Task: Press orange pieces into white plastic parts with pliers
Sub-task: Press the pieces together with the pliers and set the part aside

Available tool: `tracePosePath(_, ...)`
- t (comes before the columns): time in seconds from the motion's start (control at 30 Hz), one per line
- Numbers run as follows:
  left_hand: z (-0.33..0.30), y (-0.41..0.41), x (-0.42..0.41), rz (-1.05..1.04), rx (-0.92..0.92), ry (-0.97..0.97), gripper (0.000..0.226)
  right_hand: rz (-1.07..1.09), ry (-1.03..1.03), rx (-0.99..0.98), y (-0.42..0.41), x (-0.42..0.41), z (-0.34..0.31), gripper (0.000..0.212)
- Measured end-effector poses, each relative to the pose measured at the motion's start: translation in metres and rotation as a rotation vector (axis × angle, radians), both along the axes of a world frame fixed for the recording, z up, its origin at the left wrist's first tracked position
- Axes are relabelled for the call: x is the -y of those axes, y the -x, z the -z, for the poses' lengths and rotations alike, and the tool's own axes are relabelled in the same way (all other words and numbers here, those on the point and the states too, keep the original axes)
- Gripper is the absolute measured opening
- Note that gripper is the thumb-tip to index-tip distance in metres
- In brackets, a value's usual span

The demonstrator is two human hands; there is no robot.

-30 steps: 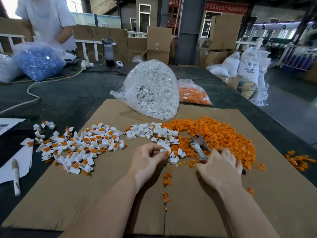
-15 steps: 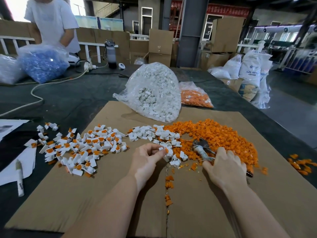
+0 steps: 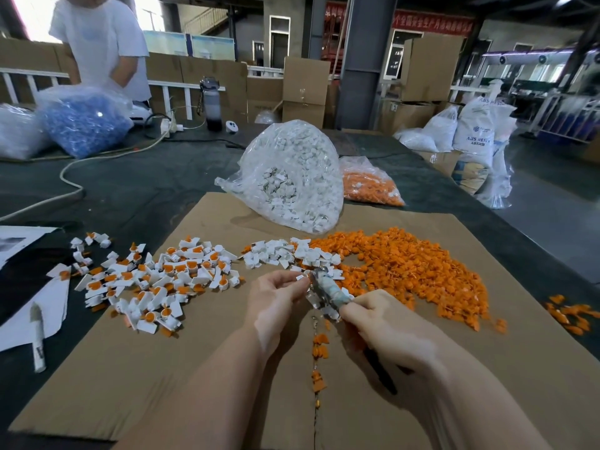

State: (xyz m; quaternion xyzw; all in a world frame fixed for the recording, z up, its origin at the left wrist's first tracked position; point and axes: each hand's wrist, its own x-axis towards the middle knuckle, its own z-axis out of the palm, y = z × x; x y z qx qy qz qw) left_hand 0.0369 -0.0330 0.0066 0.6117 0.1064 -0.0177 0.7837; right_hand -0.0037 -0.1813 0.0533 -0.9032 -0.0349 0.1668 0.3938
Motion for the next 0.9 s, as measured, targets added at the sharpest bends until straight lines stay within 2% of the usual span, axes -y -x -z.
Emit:
tracePosePath(0.13, -0.004, 0.001, 0.000, -0.003, -0.022, 0.019, 0.007, -0.024, 0.018, -0.030, -0.002, 0.000, -0.003, 0.029)
tracePosePath(0.33, -0.008, 0.004, -0.002, 0.034, -0.041, 0.044, 0.006, -0.014, 0.102, -0.025, -0.004, -0.005, -0.003, 0.014)
tracePosePath(0.53, -0.006, 0.003, -0.003, 0.038, -0.029, 0.000, 0.008, -0.014, 0.195, 0.077, -0.006, -0.012, 0.003, 0.024)
tracePosePath(0.77, -0.004, 0.003, 0.001, 0.006, 0.019, -0.035, 0.005, 0.079, 0.125, 0.133, -0.006, -0.010, 0.019, 0.024)
tracePosePath(0.83, 0.000, 0.002, -0.001, 0.013, 0.031, -0.046, 0.004, 0.151, 0.050, 0.154, -0.005, -0.003, 0.022, 0.024)
tracePosePath(0.9, 0.007, 0.001, -0.002, 0.028, 0.071, -0.140, 0.009, 0.264, 0.036, 0.200, -0.007, 0.007, 0.025, 0.032)
